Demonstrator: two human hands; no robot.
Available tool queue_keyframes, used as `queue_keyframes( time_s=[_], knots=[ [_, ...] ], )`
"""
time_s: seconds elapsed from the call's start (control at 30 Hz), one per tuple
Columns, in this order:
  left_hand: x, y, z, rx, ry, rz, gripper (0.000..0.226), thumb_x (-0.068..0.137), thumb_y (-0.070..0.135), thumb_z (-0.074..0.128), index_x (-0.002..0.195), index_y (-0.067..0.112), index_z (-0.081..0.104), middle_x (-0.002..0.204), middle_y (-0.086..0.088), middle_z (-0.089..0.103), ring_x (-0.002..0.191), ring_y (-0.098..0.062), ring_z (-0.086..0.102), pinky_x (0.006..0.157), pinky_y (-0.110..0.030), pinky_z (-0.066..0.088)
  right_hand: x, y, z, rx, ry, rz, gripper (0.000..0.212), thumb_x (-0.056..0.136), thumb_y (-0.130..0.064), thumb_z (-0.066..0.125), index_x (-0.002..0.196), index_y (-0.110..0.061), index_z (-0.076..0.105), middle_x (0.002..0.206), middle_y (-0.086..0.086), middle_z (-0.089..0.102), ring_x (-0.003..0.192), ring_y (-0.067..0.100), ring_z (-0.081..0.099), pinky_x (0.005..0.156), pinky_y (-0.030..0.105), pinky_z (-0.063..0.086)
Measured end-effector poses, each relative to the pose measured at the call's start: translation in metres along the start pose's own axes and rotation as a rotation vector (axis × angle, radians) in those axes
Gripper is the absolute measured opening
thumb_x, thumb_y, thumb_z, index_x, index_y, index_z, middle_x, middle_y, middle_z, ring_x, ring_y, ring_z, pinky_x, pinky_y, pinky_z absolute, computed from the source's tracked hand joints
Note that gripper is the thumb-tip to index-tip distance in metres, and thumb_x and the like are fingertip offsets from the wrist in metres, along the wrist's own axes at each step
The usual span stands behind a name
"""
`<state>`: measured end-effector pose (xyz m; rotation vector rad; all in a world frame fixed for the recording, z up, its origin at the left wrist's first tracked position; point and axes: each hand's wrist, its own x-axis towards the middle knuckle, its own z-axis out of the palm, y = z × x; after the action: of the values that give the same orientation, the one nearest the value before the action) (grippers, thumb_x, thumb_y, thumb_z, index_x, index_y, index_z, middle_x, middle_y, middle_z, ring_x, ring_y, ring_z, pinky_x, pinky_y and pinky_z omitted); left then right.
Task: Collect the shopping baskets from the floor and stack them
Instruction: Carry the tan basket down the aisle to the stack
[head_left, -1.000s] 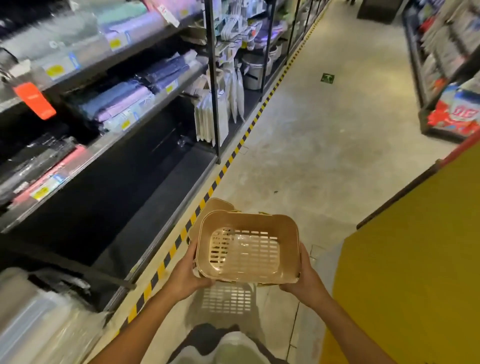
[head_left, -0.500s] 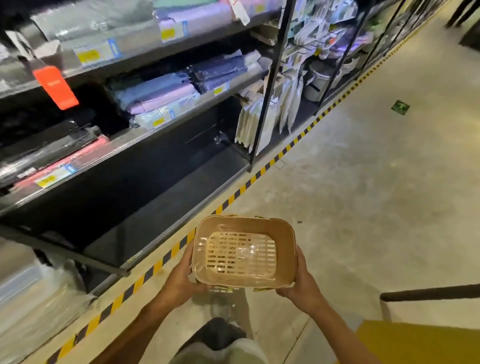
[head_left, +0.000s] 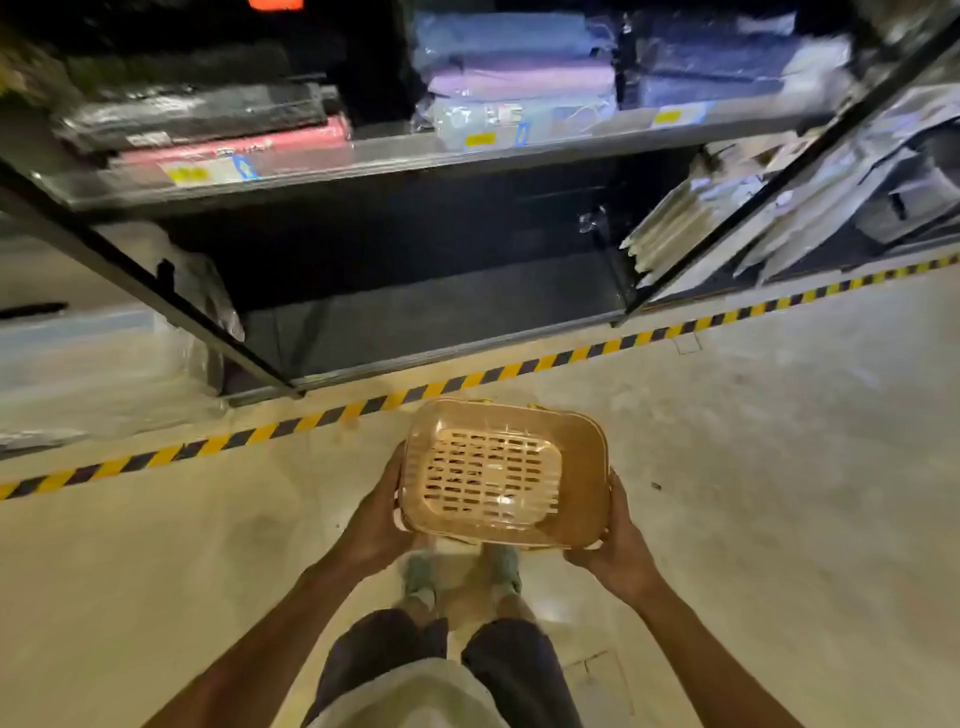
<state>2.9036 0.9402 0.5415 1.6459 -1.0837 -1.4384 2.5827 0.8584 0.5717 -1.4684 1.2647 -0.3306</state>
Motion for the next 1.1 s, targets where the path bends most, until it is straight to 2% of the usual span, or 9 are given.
queue_keyframes(
  time_s=[0.07, 0.17, 0.3, 0.4, 0.57, 0.73, 0.83, 0.97, 1.1],
  knots=[
    [0.007, -0.012, 0.011, -0.021, 0.062, 0.036, 0.107, 0.075, -0.014, 0.079, 0.15, 0.034, 0.019, 0.139, 0.023, 0.057, 0.126, 0.001, 0.056, 0.09, -0.014, 0.053, 0.025, 0.008, -0.003, -0.034, -0.084, 0.012, 0.11, 0.07, 0.016, 0.08, 0.148, -0.031, 0.017, 0.129, -0.019, 0.054, 0.119, -0.003, 0.057, 0.079, 0.009, 0.051],
    [0.021, -0.036, 0.023, -0.075, 0.123, -0.053, 0.111, 0.068, -0.005, 0.087, 0.15, 0.031, 0.019, 0.141, 0.032, 0.05, 0.129, 0.005, 0.051, 0.09, -0.009, 0.049, 0.069, 0.035, -0.005, -0.051, -0.175, 0.027, 0.11, 0.07, 0.017, 0.08, 0.153, -0.01, 0.012, 0.135, -0.029, 0.052, 0.126, -0.004, 0.052, 0.084, 0.01, 0.051],
    [0.042, -0.082, 0.041, -0.073, 0.211, -0.103, 0.116, 0.068, -0.006, 0.087, 0.153, 0.031, 0.017, 0.139, 0.028, 0.053, 0.131, -0.002, 0.052, 0.095, -0.02, 0.052, 0.119, 0.072, -0.001, -0.075, -0.232, -0.017, 0.118, 0.07, -0.014, 0.087, 0.151, -0.049, 0.009, 0.136, -0.042, 0.041, 0.125, -0.014, 0.046, 0.079, 0.004, 0.048],
    [0.057, -0.105, 0.057, -0.091, 0.264, -0.175, 0.121, 0.067, 0.002, 0.09, 0.157, 0.028, 0.014, 0.14, 0.028, 0.051, 0.133, -0.006, 0.05, 0.105, -0.03, 0.05, 0.152, 0.102, 0.003, -0.117, -0.278, -0.009, 0.115, 0.071, -0.007, 0.086, 0.151, -0.046, 0.013, 0.136, -0.041, 0.043, 0.124, -0.013, 0.048, 0.077, 0.007, 0.051],
    [0.078, -0.13, 0.074, -0.092, 0.337, -0.216, 0.124, 0.066, 0.022, 0.094, 0.156, 0.047, 0.012, 0.144, 0.032, 0.046, 0.132, 0.005, 0.048, 0.094, -0.006, 0.046, 0.187, 0.137, 0.005, 0.004, -0.319, 0.042, 0.107, 0.074, -0.022, 0.085, 0.15, -0.052, 0.015, 0.134, -0.04, 0.046, 0.12, -0.016, 0.049, 0.069, 0.007, 0.051],
    [0.091, -0.154, 0.082, -0.071, 0.336, -0.221, 0.126, 0.065, 0.028, 0.092, 0.157, 0.047, 0.008, 0.144, 0.033, 0.045, 0.132, 0.007, 0.047, 0.094, -0.002, 0.043, 0.203, 0.158, 0.007, -0.017, -0.346, 0.052, 0.107, 0.07, -0.036, 0.085, 0.151, -0.048, 0.016, 0.129, -0.039, 0.05, 0.118, -0.013, 0.053, 0.07, 0.012, 0.054],
    [0.098, -0.168, 0.085, -0.065, 0.313, -0.227, 0.125, 0.068, 0.017, 0.092, 0.158, 0.042, 0.009, 0.146, 0.025, 0.046, 0.134, -0.002, 0.048, 0.098, -0.009, 0.045, 0.208, 0.164, 0.01, -0.058, -0.329, 0.022, 0.104, 0.071, -0.031, 0.085, 0.151, -0.042, 0.019, 0.133, -0.037, 0.048, 0.122, -0.009, 0.052, 0.074, 0.01, 0.052],
    [0.108, -0.188, 0.09, -0.076, 0.276, -0.246, 0.121, 0.07, 0.004, 0.089, 0.157, 0.04, 0.013, 0.142, 0.021, 0.05, 0.134, -0.006, 0.049, 0.095, -0.011, 0.048, 0.214, 0.169, 0.022, -0.094, -0.301, -0.021, 0.095, 0.073, -0.018, 0.085, 0.141, -0.056, 0.03, 0.132, -0.033, 0.051, 0.123, -0.003, 0.055, 0.075, 0.01, 0.053],
    [0.115, -0.2, 0.094, -0.056, 0.234, -0.325, 0.12, 0.064, 0.005, 0.085, 0.136, 0.074, 0.019, 0.128, 0.045, 0.048, 0.124, 0.017, 0.045, 0.085, 0.0, 0.044, 0.216, 0.195, 0.033, -0.182, -0.326, 0.142, 0.106, 0.071, -0.009, 0.085, 0.127, -0.071, 0.021, 0.122, -0.041, 0.045, 0.113, 0.001, 0.056, 0.063, 0.009, 0.052]
  ],
)
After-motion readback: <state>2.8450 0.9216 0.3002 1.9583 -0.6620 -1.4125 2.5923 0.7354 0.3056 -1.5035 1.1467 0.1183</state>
